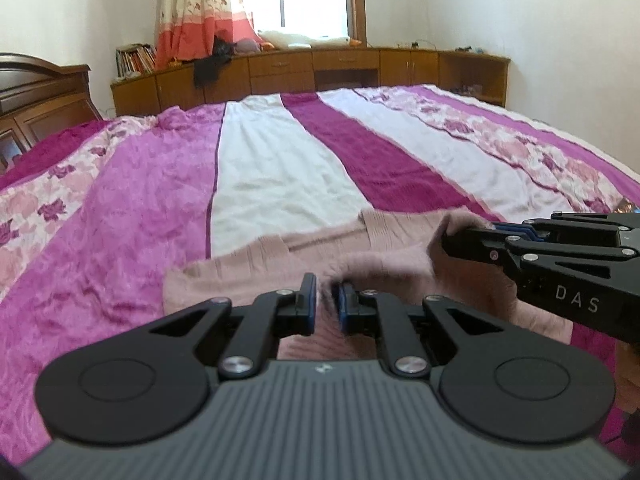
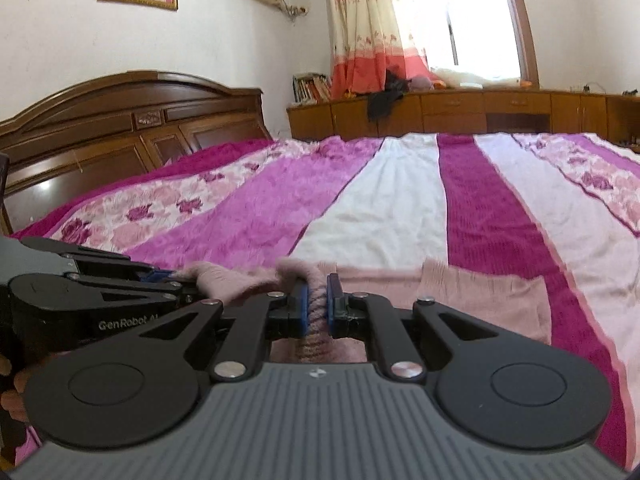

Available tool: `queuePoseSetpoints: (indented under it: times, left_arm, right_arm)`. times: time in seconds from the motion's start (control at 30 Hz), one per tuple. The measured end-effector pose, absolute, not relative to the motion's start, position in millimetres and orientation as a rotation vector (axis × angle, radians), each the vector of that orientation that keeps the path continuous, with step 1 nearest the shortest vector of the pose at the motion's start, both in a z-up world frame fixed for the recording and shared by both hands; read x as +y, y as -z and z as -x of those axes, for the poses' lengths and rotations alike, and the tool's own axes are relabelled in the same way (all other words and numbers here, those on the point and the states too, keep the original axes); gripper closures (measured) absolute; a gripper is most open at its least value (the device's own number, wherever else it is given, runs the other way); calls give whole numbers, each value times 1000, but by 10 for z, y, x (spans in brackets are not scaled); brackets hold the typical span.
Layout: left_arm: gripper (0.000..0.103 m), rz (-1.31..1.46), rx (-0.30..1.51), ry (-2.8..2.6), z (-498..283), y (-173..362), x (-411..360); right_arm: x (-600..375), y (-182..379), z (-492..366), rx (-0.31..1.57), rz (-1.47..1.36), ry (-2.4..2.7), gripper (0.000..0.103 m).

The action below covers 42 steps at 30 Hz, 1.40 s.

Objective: Fold small clothes
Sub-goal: 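Lift the hem with both tools and fold it toward the collar, then regrasp the folded hem with the right tool and smooth it over the body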

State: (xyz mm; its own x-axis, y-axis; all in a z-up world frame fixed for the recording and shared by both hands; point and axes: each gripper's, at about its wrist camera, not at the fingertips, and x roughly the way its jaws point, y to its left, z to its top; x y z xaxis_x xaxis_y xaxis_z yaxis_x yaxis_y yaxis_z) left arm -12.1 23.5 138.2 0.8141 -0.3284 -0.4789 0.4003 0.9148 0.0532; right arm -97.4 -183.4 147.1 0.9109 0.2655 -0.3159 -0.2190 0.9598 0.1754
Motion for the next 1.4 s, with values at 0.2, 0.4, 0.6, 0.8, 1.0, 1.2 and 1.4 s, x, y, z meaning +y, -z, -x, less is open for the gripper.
queuePoseSetpoints:
  times: [0.2, 0.4, 0.6, 0.8, 1.0, 1.2, 1.4]
  left_arm:
    - [94, -176, 465, 353, -151, -1365, 143]
    - [92, -144, 591, 354, -336, -1081, 219]
    - [91, -124, 657, 361, -334, -961, 285]
    - [90, -76, 730, 385, -321, -842, 341]
    - [43, -80, 737, 369, -218, -765, 407]
    - [43, -61, 774, 374, -213, -681, 476]
    - [43, -61, 779, 440, -207, -655, 460]
  right_arm:
    - [-1809, -1523, 674, 312, -77, -239, 96]
    - [-2040, -1184, 401, 461, -174, -224, 95]
    - [-2123, -876, 454, 540, -190, -216, 55]
    - [-2119, -693, 527, 585, -178, -263, 37]
    - [-2109, -579, 543, 635, -173, -282, 35]
    - [-2098, -511, 469, 658, -150, -269, 34]
    - [-2089, -437, 390, 692, -120, -283, 30]
